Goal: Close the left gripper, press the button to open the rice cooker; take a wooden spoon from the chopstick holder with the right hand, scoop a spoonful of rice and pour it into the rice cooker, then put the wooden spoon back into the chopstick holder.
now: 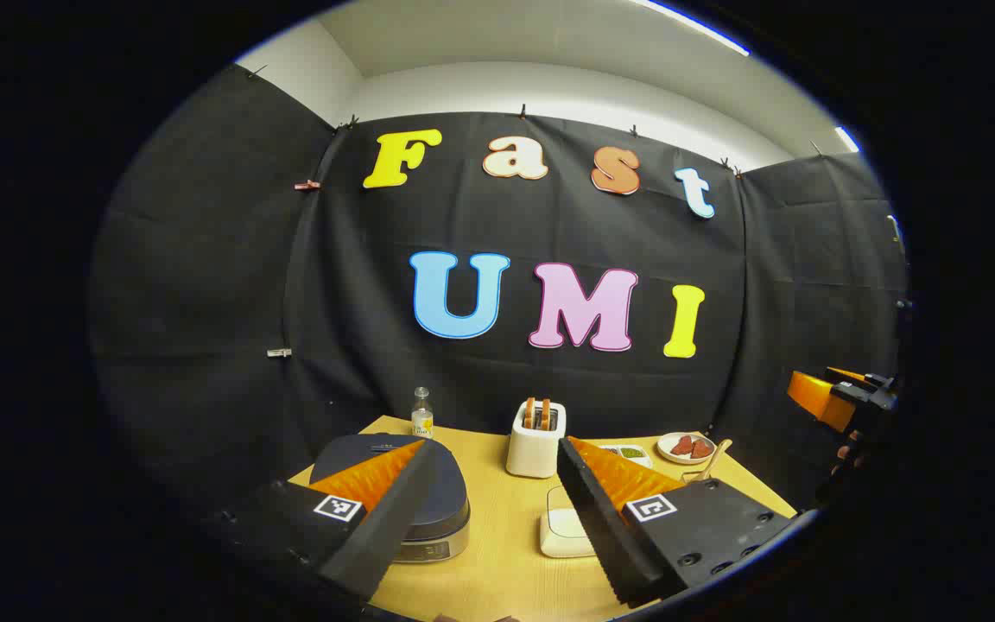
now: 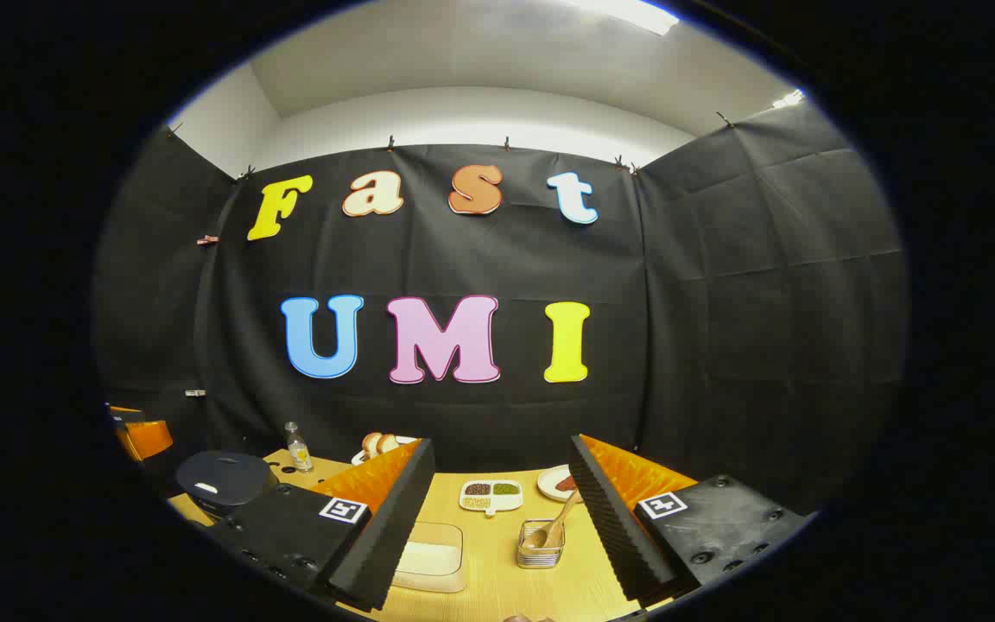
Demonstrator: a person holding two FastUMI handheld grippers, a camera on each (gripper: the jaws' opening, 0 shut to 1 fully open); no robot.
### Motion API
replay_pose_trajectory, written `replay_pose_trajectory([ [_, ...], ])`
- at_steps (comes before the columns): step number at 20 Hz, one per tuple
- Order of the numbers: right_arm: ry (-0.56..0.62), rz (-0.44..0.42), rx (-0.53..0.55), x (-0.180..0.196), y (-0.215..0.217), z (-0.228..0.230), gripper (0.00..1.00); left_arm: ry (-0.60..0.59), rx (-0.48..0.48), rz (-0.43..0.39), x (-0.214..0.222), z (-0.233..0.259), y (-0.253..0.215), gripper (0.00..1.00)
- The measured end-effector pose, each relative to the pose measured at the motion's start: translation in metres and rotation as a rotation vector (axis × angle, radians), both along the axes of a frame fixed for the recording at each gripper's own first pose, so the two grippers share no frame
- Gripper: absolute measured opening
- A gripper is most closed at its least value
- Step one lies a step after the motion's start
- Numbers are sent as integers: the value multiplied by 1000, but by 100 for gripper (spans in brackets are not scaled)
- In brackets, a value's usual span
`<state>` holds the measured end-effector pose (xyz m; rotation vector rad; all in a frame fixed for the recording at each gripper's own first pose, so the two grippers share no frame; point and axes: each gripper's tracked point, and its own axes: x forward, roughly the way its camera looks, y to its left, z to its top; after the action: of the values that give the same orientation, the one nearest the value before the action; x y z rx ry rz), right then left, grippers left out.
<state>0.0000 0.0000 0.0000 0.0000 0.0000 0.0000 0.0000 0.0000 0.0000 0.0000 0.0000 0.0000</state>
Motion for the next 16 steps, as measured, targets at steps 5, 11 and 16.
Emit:
replay_pose_trajectory([
  [5,16,0,-2,11,-1,-5,98,17,13,13,6,-6,-2,95],
  [11,55,-39,15,11,-18,-18,98,37,-4,-47,3,-15,-23,95],
  [16,49,-73,-14,1,-23,-14,98,16,-6,-67,-4,-14,-21,95],
])
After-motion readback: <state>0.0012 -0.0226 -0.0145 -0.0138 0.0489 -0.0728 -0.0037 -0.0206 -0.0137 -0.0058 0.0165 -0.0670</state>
